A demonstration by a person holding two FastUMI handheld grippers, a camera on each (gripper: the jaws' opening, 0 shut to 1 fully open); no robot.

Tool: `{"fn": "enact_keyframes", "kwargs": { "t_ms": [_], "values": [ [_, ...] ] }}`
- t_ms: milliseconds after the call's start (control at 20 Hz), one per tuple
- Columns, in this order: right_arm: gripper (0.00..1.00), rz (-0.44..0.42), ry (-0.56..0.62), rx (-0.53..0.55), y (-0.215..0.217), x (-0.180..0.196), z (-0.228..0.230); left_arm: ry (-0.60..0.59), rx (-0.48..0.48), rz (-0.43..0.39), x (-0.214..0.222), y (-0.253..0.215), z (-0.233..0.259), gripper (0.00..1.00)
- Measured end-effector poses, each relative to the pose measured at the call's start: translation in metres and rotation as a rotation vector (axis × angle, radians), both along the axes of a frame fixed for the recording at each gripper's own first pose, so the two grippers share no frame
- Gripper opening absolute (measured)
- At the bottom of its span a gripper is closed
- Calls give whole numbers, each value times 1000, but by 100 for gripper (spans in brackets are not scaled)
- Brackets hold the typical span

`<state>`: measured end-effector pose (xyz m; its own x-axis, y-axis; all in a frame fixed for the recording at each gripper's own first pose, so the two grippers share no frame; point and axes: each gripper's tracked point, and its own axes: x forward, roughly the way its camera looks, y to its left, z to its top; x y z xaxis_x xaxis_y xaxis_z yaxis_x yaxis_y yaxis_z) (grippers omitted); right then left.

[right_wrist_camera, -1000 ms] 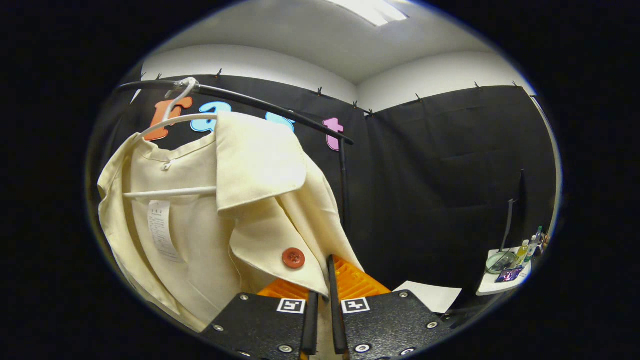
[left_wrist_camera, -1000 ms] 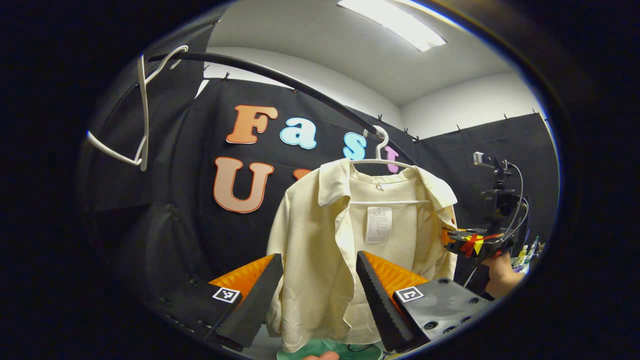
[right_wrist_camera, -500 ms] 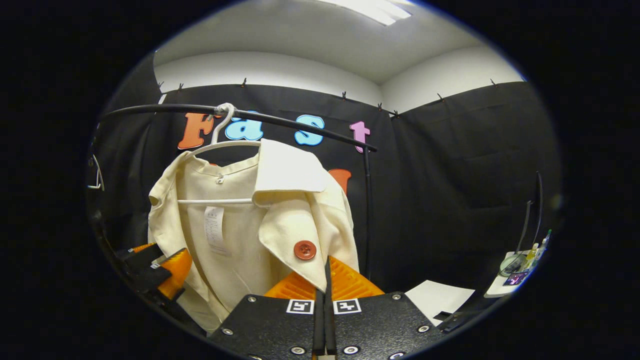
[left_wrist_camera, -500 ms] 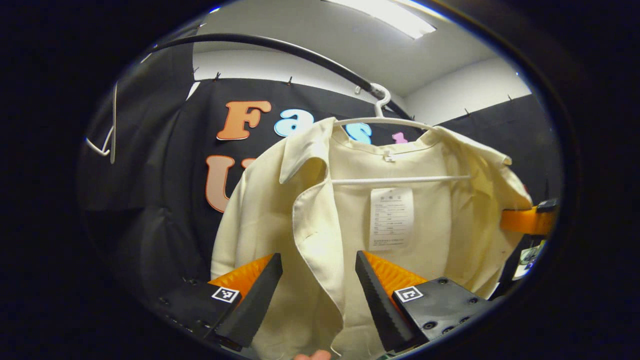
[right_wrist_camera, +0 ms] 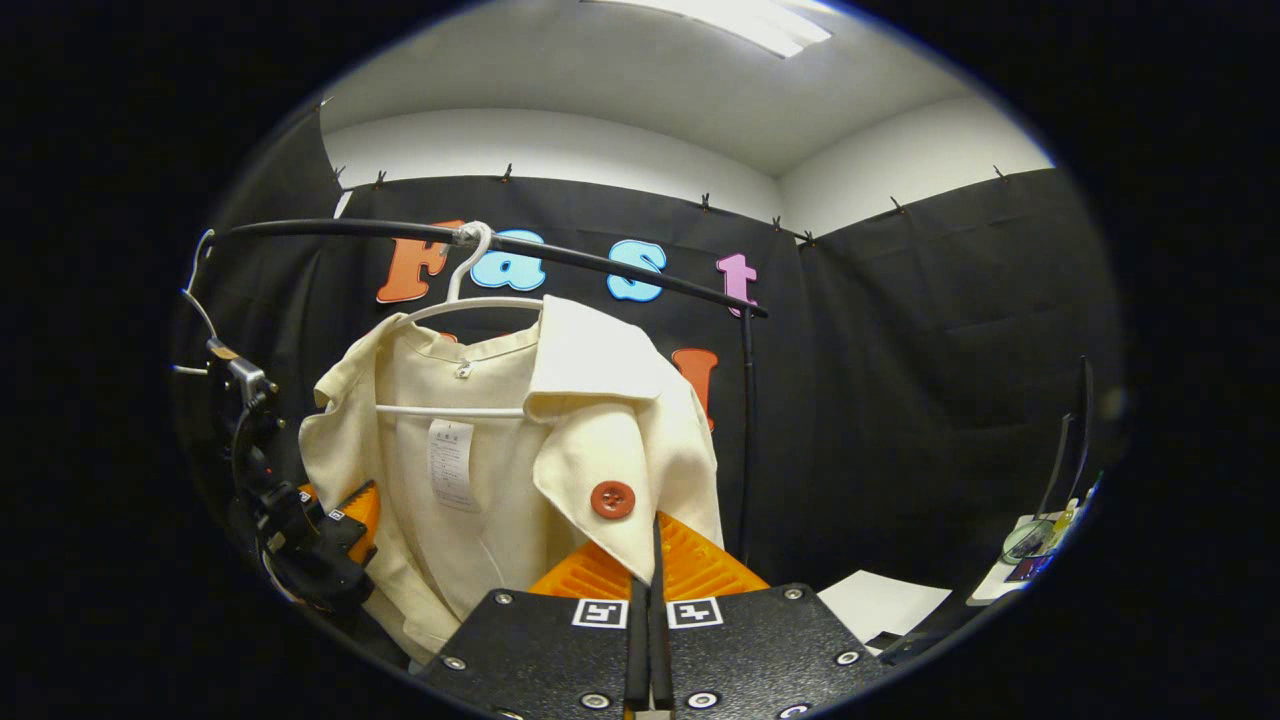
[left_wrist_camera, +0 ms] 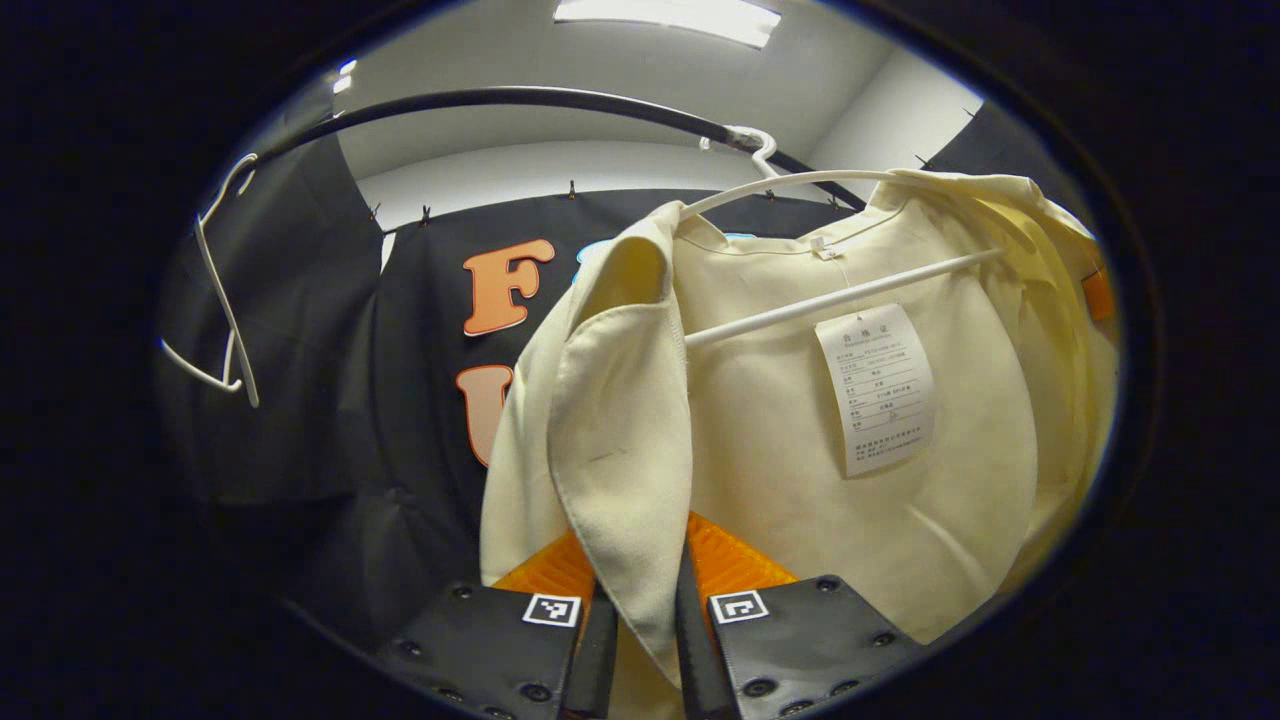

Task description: Grasp the clothes on the hanger with both hands and then place them into the laundry hamper below.

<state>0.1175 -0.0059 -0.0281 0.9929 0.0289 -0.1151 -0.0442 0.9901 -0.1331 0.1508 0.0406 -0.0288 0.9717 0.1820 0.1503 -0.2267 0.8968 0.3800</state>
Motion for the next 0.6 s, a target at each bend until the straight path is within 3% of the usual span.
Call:
{"fn": "enact_keyframes", "kwargs": {
  "t_ms": [100, 350, 600],
  "values": [
    [0, -1, -19, -5, -5, -3, 6, -38, 78, 45, -14, 18, 21, 14],
    [0, -41, -85, -35, -29, -3, 34, -120, 280, 183, -28, 71, 80, 15],
    [0, -79, -126, -11, -55, 7, 65, -124, 337, 221, -7, 98, 93, 15]
  ]
}}
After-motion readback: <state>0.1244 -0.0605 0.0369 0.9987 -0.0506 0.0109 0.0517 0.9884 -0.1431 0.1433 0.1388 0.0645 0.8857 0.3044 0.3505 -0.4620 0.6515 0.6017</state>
